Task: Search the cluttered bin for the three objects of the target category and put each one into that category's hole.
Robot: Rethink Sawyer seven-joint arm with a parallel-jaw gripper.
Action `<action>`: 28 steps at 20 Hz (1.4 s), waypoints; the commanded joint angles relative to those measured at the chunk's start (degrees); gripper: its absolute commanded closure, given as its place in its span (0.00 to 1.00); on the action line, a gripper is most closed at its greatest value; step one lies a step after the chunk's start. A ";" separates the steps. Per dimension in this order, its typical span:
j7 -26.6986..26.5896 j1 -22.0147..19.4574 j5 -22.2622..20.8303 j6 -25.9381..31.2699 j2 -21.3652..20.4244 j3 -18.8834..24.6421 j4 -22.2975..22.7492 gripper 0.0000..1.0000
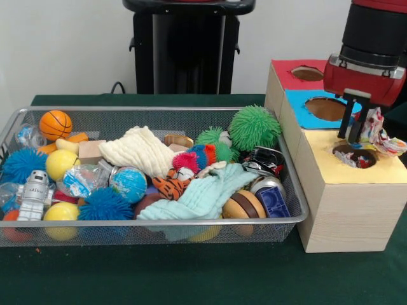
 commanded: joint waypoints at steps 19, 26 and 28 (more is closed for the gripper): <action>3.12 -2.12 -5.44 23.82 -12.56 6.68 2.55 1.00; 11.55 3.45 -0.28 23.14 -16.54 7.52 6.64 1.00; 12.03 4.37 0.18 19.89 -15.66 7.36 7.13 1.00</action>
